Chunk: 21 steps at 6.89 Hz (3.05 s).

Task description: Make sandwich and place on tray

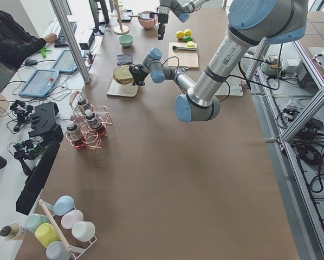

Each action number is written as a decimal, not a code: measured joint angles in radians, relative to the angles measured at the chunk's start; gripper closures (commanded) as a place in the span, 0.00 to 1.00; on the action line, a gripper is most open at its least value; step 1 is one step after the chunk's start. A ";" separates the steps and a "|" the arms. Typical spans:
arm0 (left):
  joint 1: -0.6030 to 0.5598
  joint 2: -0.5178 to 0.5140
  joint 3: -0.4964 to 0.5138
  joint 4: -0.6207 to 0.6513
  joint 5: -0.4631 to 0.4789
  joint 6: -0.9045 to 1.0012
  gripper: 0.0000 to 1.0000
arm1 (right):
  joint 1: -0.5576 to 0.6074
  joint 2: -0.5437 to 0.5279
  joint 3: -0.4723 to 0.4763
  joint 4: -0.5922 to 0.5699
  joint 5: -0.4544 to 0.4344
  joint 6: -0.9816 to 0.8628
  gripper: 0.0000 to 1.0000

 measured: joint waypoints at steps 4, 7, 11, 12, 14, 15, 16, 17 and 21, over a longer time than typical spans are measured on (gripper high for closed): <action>-0.004 -0.024 0.089 -0.054 0.021 0.003 0.16 | -0.017 0.009 -0.012 0.000 -0.035 0.002 0.00; -0.024 -0.017 0.063 -0.075 0.016 0.015 0.03 | -0.022 0.010 -0.009 0.000 -0.042 0.008 0.00; -0.064 0.172 -0.402 0.232 -0.126 0.115 0.03 | 0.008 -0.016 0.003 -0.003 -0.034 0.008 0.00; -0.065 0.198 -0.534 0.360 -0.133 0.190 0.03 | 0.036 -0.041 0.000 -0.007 -0.034 -0.012 0.00; -0.105 0.253 -0.659 0.498 -0.164 0.399 0.03 | 0.130 -0.085 -0.006 -0.121 -0.040 -0.180 0.00; -0.186 0.280 -0.706 0.571 -0.241 0.541 0.03 | 0.191 -0.092 -0.007 -0.250 -0.043 -0.341 0.00; -0.303 0.297 -0.760 0.688 -0.340 0.715 0.03 | 0.265 -0.091 -0.007 -0.406 -0.045 -0.549 0.00; -0.427 0.309 -0.799 0.805 -0.437 0.905 0.03 | 0.329 -0.089 -0.008 -0.550 -0.067 -0.761 0.00; -0.896 0.490 -0.700 0.923 -0.842 1.684 0.03 | 0.519 -0.153 -0.041 -0.733 -0.072 -1.239 0.00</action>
